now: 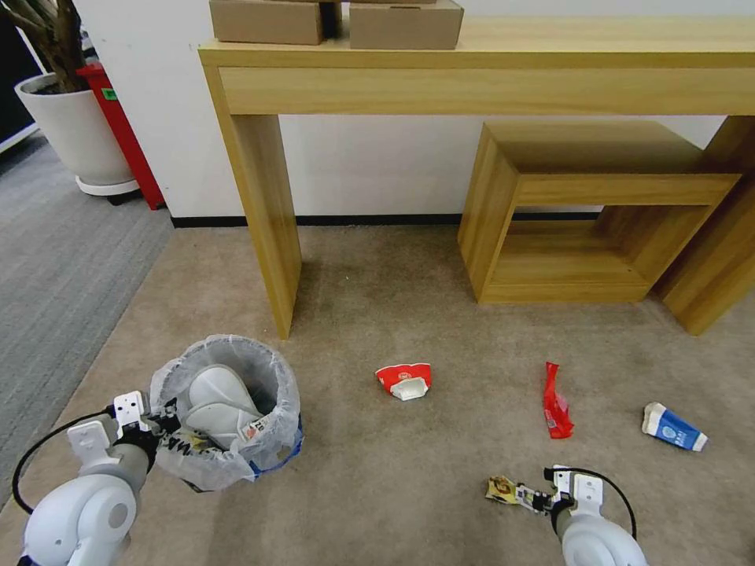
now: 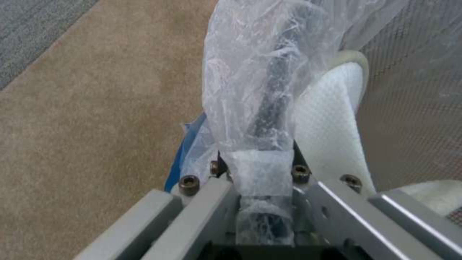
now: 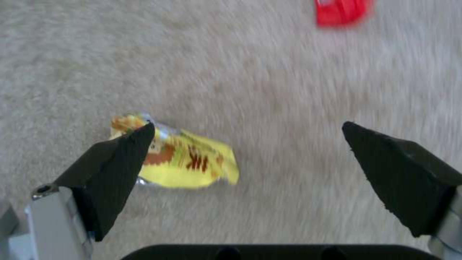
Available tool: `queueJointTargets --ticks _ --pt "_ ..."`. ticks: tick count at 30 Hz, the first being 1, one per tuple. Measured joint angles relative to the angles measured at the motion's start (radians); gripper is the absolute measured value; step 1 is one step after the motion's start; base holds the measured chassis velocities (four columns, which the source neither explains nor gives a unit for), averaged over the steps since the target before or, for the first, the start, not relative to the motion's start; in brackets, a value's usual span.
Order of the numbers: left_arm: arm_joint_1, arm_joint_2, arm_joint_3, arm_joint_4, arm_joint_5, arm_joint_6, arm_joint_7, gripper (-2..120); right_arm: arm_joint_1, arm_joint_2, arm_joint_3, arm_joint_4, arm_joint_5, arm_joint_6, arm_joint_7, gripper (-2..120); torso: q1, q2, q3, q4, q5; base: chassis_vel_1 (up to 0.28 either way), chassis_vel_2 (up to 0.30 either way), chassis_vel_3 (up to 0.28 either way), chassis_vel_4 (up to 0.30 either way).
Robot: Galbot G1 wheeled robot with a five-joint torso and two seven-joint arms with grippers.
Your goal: Pick up the trash bin and place the garbage on the floor into it.
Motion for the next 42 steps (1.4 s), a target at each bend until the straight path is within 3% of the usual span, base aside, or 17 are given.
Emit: queueJointTargets --ticks 6,9,18,32,42 --pt "0.001 -0.005 -0.005 -0.001 0.002 -0.003 -0.001 1 0.025 -0.080 -0.057 -0.039 -0.143 0.064 -0.090 99 0.000 0.000 0.000 0.0000 0.0001 0.000 0.000 0.000 0.000" --pt "0.006 -0.015 -0.011 -0.004 0.008 -0.008 -0.001 1 0.038 -0.162 -0.105 -0.053 -0.208 0.090 -0.135 96 0.000 0.000 0.000 0.0001 0.0000 0.000 0.000 0.000 0.000" --pt "0.010 -0.032 -0.012 -0.008 0.024 -0.014 -0.001 1 0.036 -0.280 -0.177 -0.061 -0.270 0.130 -0.172 93 0.000 0.000 0.000 0.0000 -0.0002 0.000 0.000 0.000 0.000" --pt "0.010 -0.032 -0.013 -0.004 0.029 -0.018 -0.001 1 0.081 -0.250 -0.287 -0.104 -0.275 0.151 -0.158 92 0.000 0.000 0.000 0.0000 -0.0002 0.000 0.000 0.000 0.000" --pt "0.007 -0.031 -0.015 0.006 0.026 -0.023 0.000 1 0.249 -0.194 -0.443 -0.178 -0.260 0.163 -0.155 84 0.000 0.000 0.000 0.0000 -0.0001 0.000 0.000 0.000 0.000"
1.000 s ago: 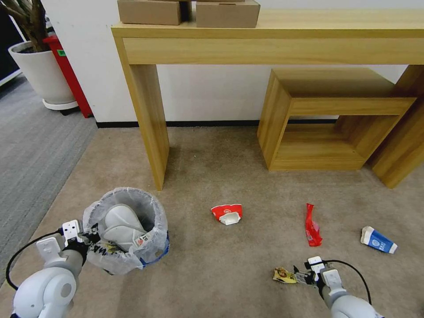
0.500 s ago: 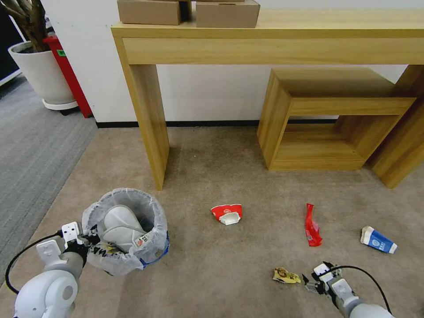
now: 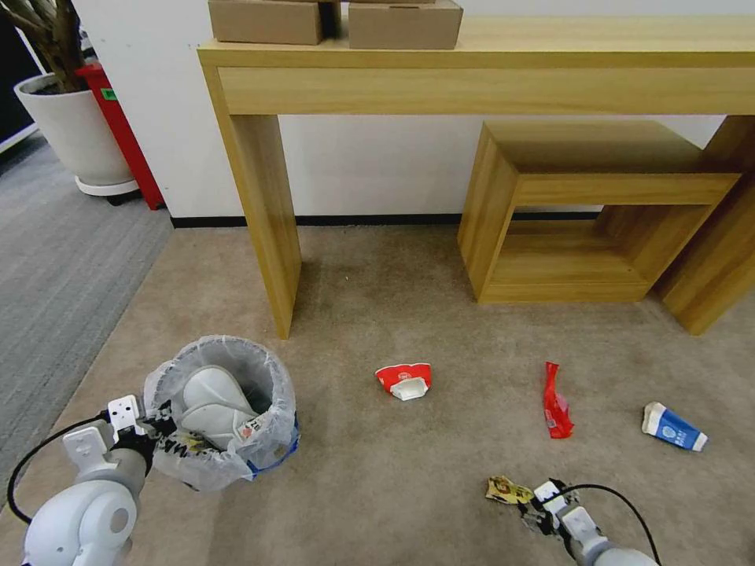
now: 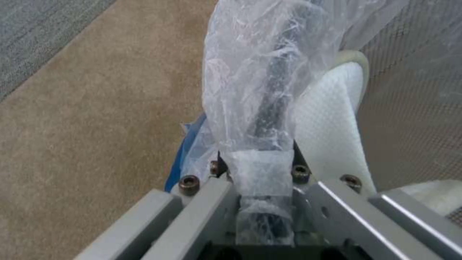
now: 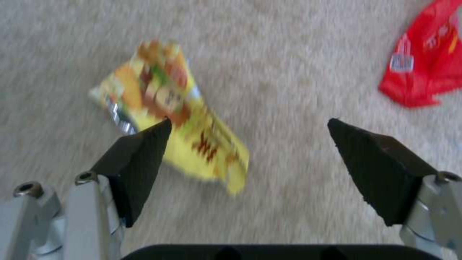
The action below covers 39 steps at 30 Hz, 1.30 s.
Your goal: Pick up the trash bin and place the garbage on the floor into it.
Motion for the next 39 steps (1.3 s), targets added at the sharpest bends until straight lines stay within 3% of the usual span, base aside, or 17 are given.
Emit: queueJointTargets --ticks 7,21,24,39 --pt "-0.001 0.000 -0.003 0.005 0.000 -0.007 0.000 1 0.062 0.014 -0.052 -0.030 0.013 0.002 0.001 76 0.000 0.000 0.000 0.0001 -0.0001 0.000 0.000 0.000 0.000" --pt "-0.007 -0.008 0.013 0.004 0.002 -0.007 -0.001 1 0.057 0.028 -0.060 -0.053 0.006 0.012 0.001 61 0.000 0.000 0.000 0.0000 0.0000 0.000 0.000 0.000 0.000" --pt "-0.007 -0.009 0.014 0.003 0.002 -0.007 -0.001 1 0.054 0.034 -0.064 -0.059 0.003 0.016 0.000 46 0.000 0.000 0.000 0.0000 0.0000 0.000 0.000 0.000 0.000" --pt "-0.010 -0.010 0.030 0.000 0.010 -0.013 -0.002 1 0.043 0.042 -0.062 -0.077 -0.018 0.049 -0.002 13 0.000 0.000 0.000 0.0001 0.0000 0.000 0.000 0.000 0.000"
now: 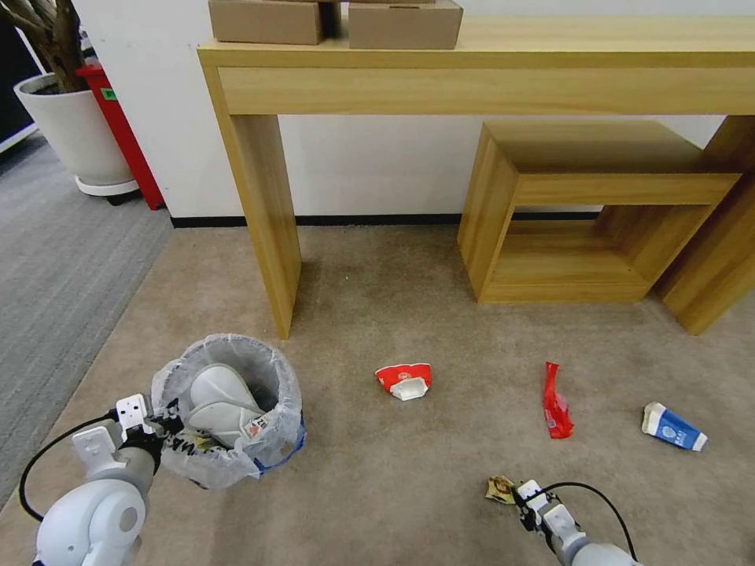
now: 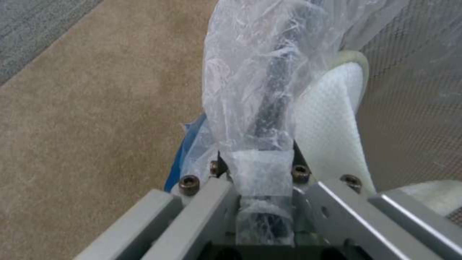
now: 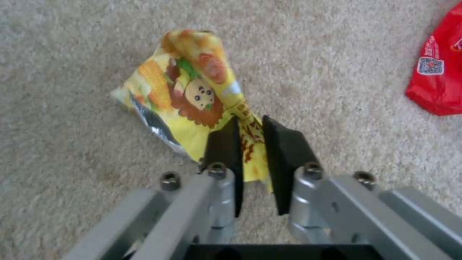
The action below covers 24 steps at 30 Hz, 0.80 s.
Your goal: Pick up the trash bin and place the garbage on the floor into it.
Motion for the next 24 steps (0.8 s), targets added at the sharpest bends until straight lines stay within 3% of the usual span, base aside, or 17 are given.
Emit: queueJointTargets --ticks 10,24 --pt "0.000 -0.004 0.008 0.001 0.005 -0.006 -0.001 1 -0.019 0.012 0.012 -0.023 -0.022 0.030 -0.018 1 0.000 0.000 0.000 -0.0001 0.0001 0.000 0.000 0.000 0.000" --pt "0.006 -0.008 0.005 0.012 0.019 -0.018 0.000 1 -0.041 0.005 0.065 0.005 -0.039 0.077 -0.021 0 0.000 0.000 0.000 0.0000 -0.0001 0.000 0.000 0.000 0.000"
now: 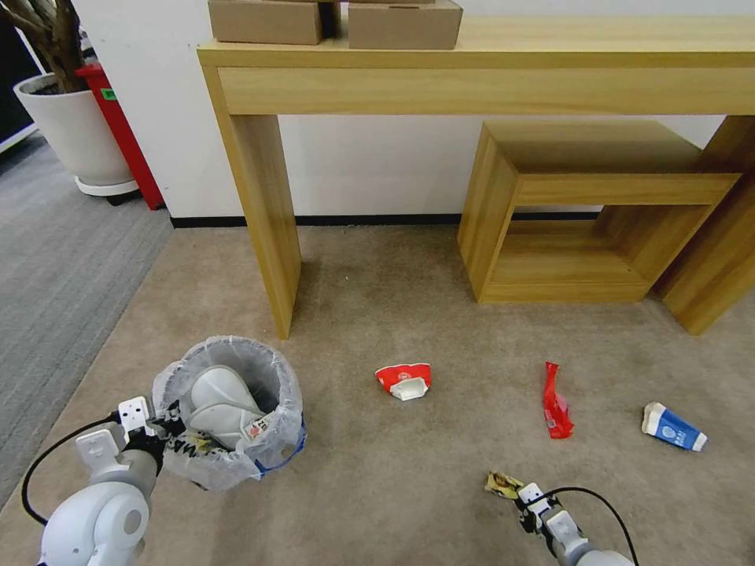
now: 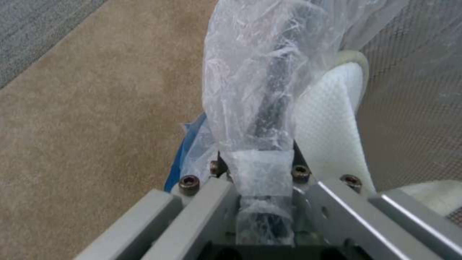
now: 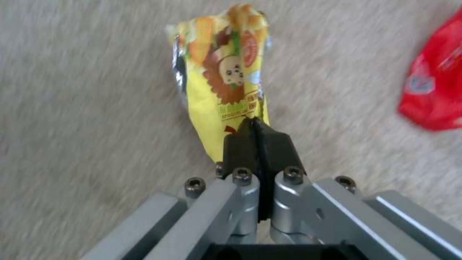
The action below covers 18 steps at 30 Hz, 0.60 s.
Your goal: Pick up the trash bin and place the garbage on the floor into it.
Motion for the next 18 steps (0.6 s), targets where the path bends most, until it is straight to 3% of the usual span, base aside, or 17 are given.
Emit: queueJointTargets --ticks 6,18 --pt "-0.005 -0.004 0.006 0.005 0.003 0.000 0.000 1 -0.014 -0.018 0.033 0.039 0.001 0.022 -0.007 0 0.000 0.000 0.000 0.0000 0.0000 0.000 0.000 0.000 0.000" --pt "-0.006 0.005 0.005 -0.011 -0.007 0.023 -0.001 1 -0.028 -0.046 0.167 0.218 0.036 0.260 -0.164 0 0.000 0.000 0.000 -0.0001 0.0001 0.000 0.000 0.000 0.000"
